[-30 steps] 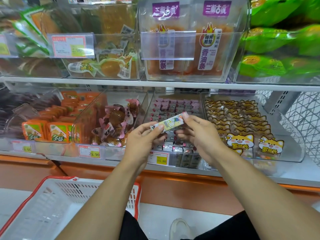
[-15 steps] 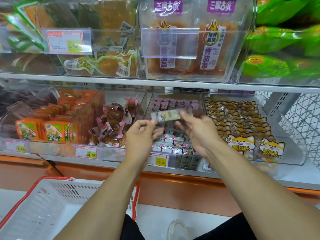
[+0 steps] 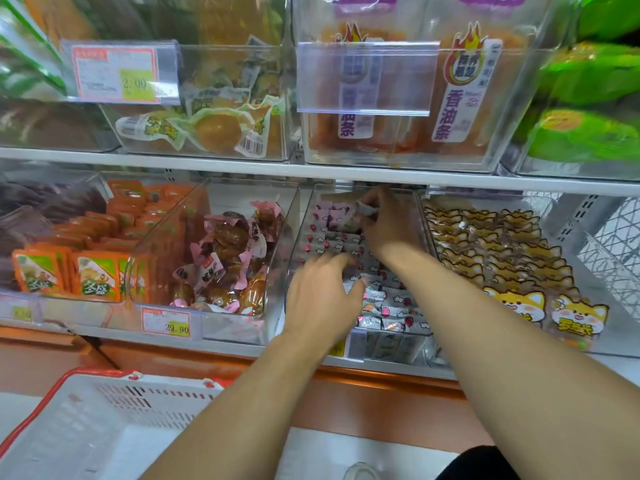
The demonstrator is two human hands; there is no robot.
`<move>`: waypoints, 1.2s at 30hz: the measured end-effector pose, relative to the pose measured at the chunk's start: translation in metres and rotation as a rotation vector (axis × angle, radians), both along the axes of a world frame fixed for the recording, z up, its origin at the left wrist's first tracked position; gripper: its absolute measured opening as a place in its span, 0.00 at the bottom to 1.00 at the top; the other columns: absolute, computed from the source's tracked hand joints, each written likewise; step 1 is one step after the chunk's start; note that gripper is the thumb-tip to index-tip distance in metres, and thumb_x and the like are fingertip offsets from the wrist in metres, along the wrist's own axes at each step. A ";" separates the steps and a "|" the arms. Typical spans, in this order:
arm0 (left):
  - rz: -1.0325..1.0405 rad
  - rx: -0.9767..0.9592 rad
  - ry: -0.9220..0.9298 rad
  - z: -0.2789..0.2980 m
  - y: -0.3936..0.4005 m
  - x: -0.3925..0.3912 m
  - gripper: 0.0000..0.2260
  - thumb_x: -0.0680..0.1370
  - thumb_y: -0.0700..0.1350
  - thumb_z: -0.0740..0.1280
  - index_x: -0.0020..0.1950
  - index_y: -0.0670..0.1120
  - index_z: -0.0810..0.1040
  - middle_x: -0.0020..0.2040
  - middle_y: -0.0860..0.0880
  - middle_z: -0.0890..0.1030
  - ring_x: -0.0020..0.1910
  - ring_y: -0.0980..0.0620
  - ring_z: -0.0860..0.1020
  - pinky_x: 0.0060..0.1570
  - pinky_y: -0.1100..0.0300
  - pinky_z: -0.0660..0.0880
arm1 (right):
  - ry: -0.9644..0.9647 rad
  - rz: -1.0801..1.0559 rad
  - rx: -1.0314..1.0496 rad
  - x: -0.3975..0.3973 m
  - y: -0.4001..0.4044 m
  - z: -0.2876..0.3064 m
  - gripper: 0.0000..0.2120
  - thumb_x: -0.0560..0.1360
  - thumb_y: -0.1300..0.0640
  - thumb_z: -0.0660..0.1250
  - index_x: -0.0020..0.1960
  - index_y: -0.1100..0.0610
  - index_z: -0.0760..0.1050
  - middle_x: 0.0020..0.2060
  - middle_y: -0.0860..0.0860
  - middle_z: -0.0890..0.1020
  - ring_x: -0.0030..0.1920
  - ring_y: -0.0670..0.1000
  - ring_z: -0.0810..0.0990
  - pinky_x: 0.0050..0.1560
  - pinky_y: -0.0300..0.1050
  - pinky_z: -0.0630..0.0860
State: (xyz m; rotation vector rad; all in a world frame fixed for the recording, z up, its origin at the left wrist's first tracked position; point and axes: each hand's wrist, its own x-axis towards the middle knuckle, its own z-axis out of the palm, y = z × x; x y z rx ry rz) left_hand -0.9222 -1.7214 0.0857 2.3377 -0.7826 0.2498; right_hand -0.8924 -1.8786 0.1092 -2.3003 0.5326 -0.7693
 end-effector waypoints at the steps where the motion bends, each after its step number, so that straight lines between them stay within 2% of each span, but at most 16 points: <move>1: -0.002 -0.010 0.002 0.000 0.001 0.000 0.13 0.77 0.54 0.70 0.60 0.52 0.81 0.58 0.53 0.83 0.58 0.51 0.76 0.56 0.54 0.73 | 0.036 0.023 -0.030 0.002 -0.001 -0.001 0.08 0.80 0.62 0.67 0.54 0.50 0.72 0.40 0.39 0.76 0.41 0.45 0.76 0.38 0.39 0.70; 4: 0.000 -0.053 0.014 -0.001 0.002 0.002 0.12 0.77 0.52 0.70 0.59 0.52 0.81 0.57 0.53 0.82 0.58 0.52 0.75 0.57 0.55 0.72 | 0.147 0.045 -0.145 0.008 -0.002 -0.005 0.10 0.79 0.61 0.68 0.58 0.50 0.75 0.52 0.47 0.83 0.52 0.51 0.81 0.51 0.51 0.78; 6: -0.007 -0.037 0.008 -0.002 0.002 0.003 0.11 0.77 0.53 0.70 0.58 0.52 0.82 0.56 0.53 0.83 0.58 0.51 0.76 0.57 0.54 0.72 | 0.178 0.026 -0.216 0.013 -0.002 -0.010 0.10 0.80 0.62 0.66 0.59 0.52 0.76 0.57 0.51 0.83 0.55 0.54 0.81 0.54 0.51 0.78; 9: -0.017 -0.008 -0.001 -0.004 0.002 0.003 0.11 0.77 0.53 0.70 0.56 0.52 0.82 0.56 0.53 0.83 0.59 0.50 0.76 0.60 0.52 0.72 | 0.235 0.000 -0.341 0.018 -0.001 -0.016 0.11 0.81 0.63 0.62 0.56 0.53 0.81 0.55 0.54 0.84 0.55 0.56 0.81 0.55 0.50 0.77; 13: -0.023 -0.004 -0.015 -0.006 0.003 0.003 0.11 0.77 0.54 0.70 0.57 0.52 0.82 0.57 0.53 0.83 0.59 0.51 0.76 0.61 0.52 0.72 | 0.407 -0.011 -0.464 0.020 0.002 -0.020 0.14 0.81 0.62 0.60 0.59 0.55 0.82 0.61 0.58 0.81 0.65 0.60 0.76 0.67 0.57 0.73; 18: -0.027 -0.021 -0.010 -0.006 0.004 0.003 0.12 0.77 0.54 0.70 0.58 0.52 0.82 0.57 0.53 0.83 0.61 0.51 0.75 0.62 0.52 0.71 | 0.345 -0.125 -0.408 0.016 -0.009 -0.011 0.13 0.80 0.66 0.60 0.59 0.62 0.80 0.57 0.62 0.83 0.59 0.61 0.80 0.62 0.57 0.77; 23: -0.029 -0.026 -0.015 -0.005 0.005 0.002 0.12 0.78 0.53 0.70 0.58 0.51 0.82 0.58 0.53 0.83 0.61 0.51 0.74 0.62 0.53 0.70 | 0.463 -0.200 -0.526 0.010 -0.013 -0.012 0.13 0.80 0.64 0.60 0.59 0.61 0.80 0.58 0.60 0.83 0.63 0.61 0.77 0.69 0.57 0.67; 27: -0.025 -0.053 0.000 -0.005 0.005 0.002 0.11 0.78 0.53 0.70 0.57 0.51 0.82 0.57 0.53 0.82 0.61 0.52 0.74 0.60 0.55 0.69 | 0.386 -0.199 -0.455 0.009 -0.011 -0.013 0.12 0.81 0.64 0.59 0.57 0.60 0.81 0.57 0.59 0.83 0.62 0.61 0.79 0.70 0.56 0.69; 28: -0.026 -0.058 0.003 -0.004 0.005 0.001 0.10 0.78 0.53 0.71 0.57 0.52 0.82 0.57 0.53 0.82 0.61 0.51 0.74 0.60 0.55 0.69 | 0.333 -0.190 -0.383 0.008 -0.010 -0.011 0.12 0.81 0.64 0.59 0.56 0.61 0.81 0.55 0.60 0.84 0.60 0.61 0.80 0.68 0.57 0.72; 30: -0.029 -0.056 -0.006 -0.003 0.006 0.001 0.10 0.78 0.52 0.71 0.57 0.51 0.82 0.57 0.53 0.82 0.61 0.51 0.75 0.60 0.55 0.69 | 0.165 -0.185 -0.226 0.007 -0.005 -0.005 0.11 0.81 0.64 0.58 0.51 0.62 0.79 0.49 0.57 0.83 0.53 0.57 0.81 0.56 0.53 0.78; 32: -0.031 -0.057 -0.016 -0.003 0.006 0.002 0.11 0.77 0.52 0.71 0.57 0.51 0.82 0.57 0.53 0.82 0.60 0.51 0.75 0.62 0.56 0.69 | -0.034 -0.220 -0.028 0.005 0.001 0.005 0.11 0.80 0.65 0.59 0.41 0.56 0.73 0.38 0.49 0.78 0.43 0.52 0.77 0.44 0.47 0.72; 34: -0.033 -0.082 -0.009 -0.002 0.007 0.001 0.11 0.77 0.52 0.71 0.58 0.51 0.82 0.57 0.53 0.82 0.60 0.52 0.75 0.61 0.57 0.69 | -0.200 -0.274 0.097 0.000 0.005 0.016 0.18 0.79 0.66 0.58 0.35 0.50 0.65 0.33 0.45 0.71 0.37 0.50 0.72 0.41 0.46 0.68; 36: -0.040 -0.121 0.010 0.000 0.008 -0.001 0.10 0.77 0.51 0.71 0.58 0.52 0.81 0.57 0.54 0.82 0.60 0.54 0.74 0.60 0.58 0.70 | -0.266 -0.327 0.196 -0.007 0.008 0.023 0.14 0.81 0.65 0.58 0.39 0.53 0.68 0.35 0.45 0.73 0.37 0.48 0.73 0.42 0.43 0.69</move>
